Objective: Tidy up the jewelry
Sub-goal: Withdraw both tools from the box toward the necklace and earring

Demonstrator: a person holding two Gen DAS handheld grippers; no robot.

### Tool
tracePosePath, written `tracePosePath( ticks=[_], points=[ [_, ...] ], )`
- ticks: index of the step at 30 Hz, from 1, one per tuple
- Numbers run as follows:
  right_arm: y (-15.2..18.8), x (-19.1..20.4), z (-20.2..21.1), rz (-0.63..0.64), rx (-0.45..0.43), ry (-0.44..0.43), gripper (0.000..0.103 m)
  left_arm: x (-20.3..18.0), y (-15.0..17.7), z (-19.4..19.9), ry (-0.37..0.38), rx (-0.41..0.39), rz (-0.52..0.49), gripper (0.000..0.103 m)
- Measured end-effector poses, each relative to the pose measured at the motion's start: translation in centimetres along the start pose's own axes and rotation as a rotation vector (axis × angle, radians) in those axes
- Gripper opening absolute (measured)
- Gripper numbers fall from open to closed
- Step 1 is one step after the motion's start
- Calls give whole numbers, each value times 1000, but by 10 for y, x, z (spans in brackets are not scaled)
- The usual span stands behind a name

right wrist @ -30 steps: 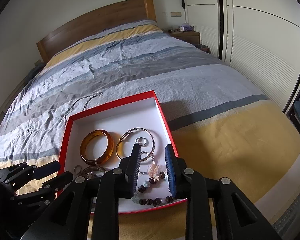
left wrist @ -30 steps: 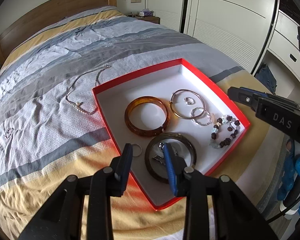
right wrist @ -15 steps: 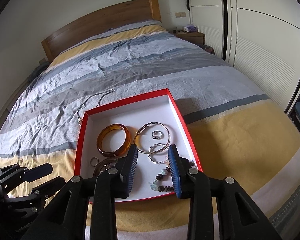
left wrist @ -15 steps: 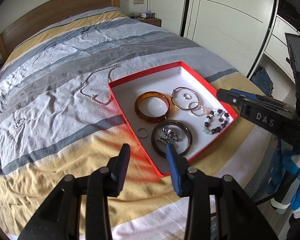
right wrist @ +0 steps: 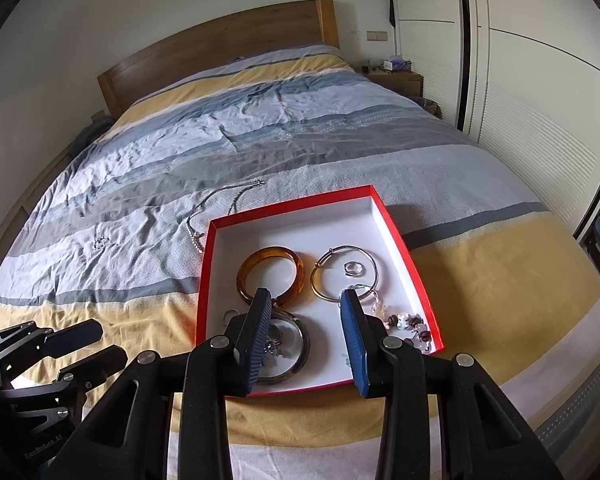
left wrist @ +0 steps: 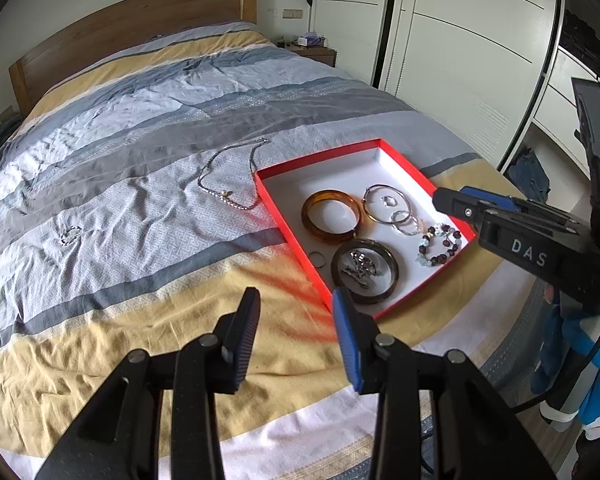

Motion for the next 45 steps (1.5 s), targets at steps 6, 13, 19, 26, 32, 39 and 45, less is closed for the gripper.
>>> tracePosePath(
  ticks=[6,13,19,26,32,39,45],
  points=[
    [-7,23,9,27,-10,-14,38,22,-3,17,-22,-24,29,36],
    [-15,57,15,63,-18,-41,41,50,-5,39,-48,-47,65,36],
    [-18,86,19,89,-21,-67,43,70,-2,57,-56,-57,90,36],
    [-16,115,16,122,-11,-91,44,93,3,70,-74,-62,119,36],
    [-14,136,8,145,5,-110,44,116,8,73,-91,-56,154,36],
    [-9,158,-6,171,26,-133,45,141,17,66,-115,-36,188,36],
    [-5,172,-23,187,45,-151,47,162,27,52,-139,-6,217,36]
  ],
)
Point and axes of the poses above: each gripper's, at about its wrist camera, not at the fingertips, and z roughly against the way its jaws point, x to its left, y to its underside, the point moved 7 cm from there along -z, roughly the way its jaws point, and after that the axes turned 13 degrees about -x, right-handed, at the moved point
